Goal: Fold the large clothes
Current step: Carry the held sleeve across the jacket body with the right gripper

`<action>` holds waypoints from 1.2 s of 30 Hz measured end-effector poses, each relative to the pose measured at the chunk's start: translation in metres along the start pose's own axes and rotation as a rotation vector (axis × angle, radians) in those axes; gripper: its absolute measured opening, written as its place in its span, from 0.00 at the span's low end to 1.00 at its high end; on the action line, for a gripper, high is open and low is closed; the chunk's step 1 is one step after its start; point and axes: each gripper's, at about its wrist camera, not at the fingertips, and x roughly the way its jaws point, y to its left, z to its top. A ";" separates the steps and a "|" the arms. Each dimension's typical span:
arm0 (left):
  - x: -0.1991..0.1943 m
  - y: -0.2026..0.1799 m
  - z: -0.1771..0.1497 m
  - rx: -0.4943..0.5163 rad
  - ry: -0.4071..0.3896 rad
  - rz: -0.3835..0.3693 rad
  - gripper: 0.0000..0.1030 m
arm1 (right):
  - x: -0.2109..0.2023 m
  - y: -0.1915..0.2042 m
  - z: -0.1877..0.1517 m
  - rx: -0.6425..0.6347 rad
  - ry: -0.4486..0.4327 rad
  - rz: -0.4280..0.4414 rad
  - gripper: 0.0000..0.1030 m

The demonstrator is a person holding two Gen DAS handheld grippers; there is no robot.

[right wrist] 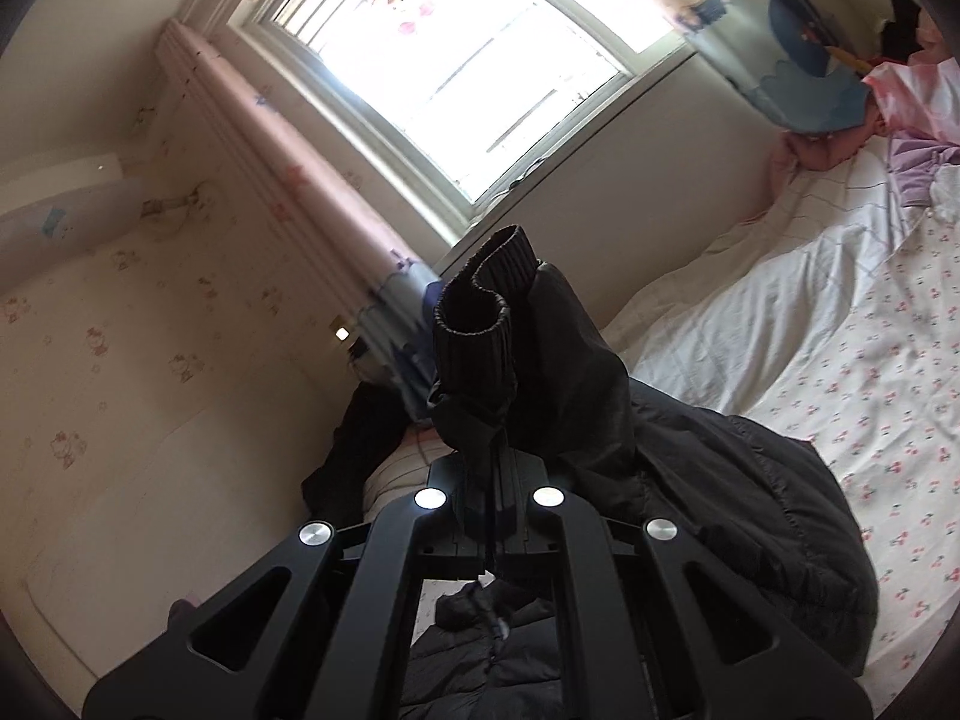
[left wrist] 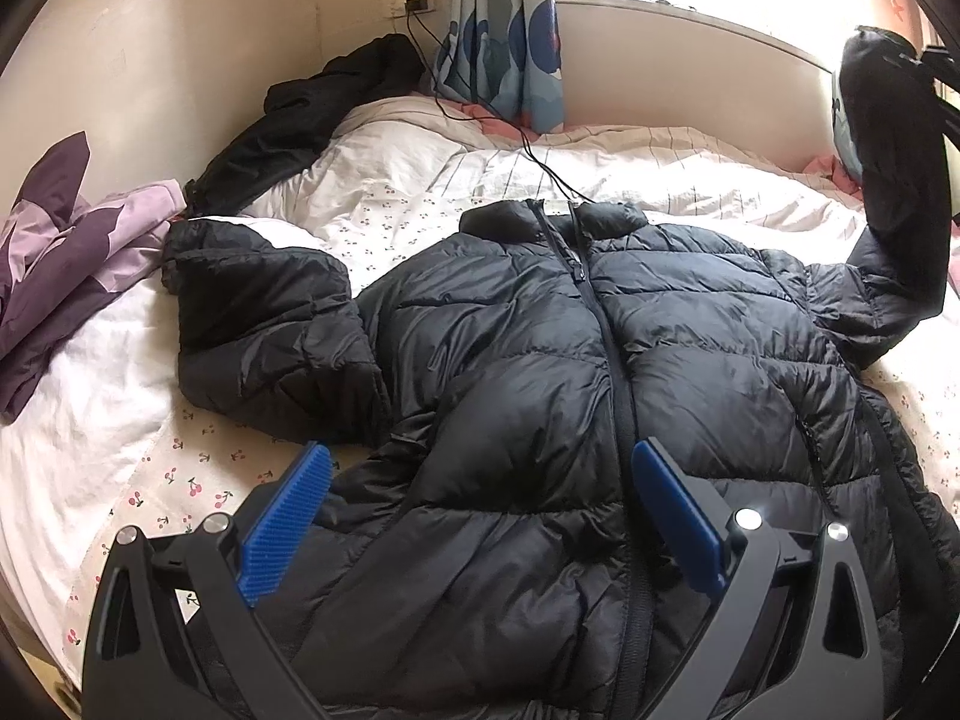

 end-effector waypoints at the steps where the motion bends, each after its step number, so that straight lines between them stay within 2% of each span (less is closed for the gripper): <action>1: 0.000 0.000 0.000 -0.002 0.000 -0.001 0.93 | 0.005 0.005 -0.004 -0.001 0.008 0.009 0.02; 7: 0.000 0.001 0.001 -0.005 0.000 -0.003 0.93 | 0.033 0.020 -0.026 0.006 0.054 0.049 0.02; 16: 0.004 0.006 0.002 -0.032 0.022 -0.019 0.93 | 0.087 0.046 -0.080 0.024 0.134 0.109 0.02; 20: 0.008 0.017 0.002 -0.079 0.045 -0.037 0.93 | 0.116 0.059 -0.118 0.026 0.192 0.128 0.02; 25: 0.013 0.041 0.004 -0.154 0.060 -0.023 0.93 | 0.154 0.064 -0.171 0.049 0.270 0.129 0.02; 36: 0.017 0.096 0.008 -0.310 0.056 0.026 0.93 | 0.236 0.081 -0.312 -0.040 0.530 0.086 0.03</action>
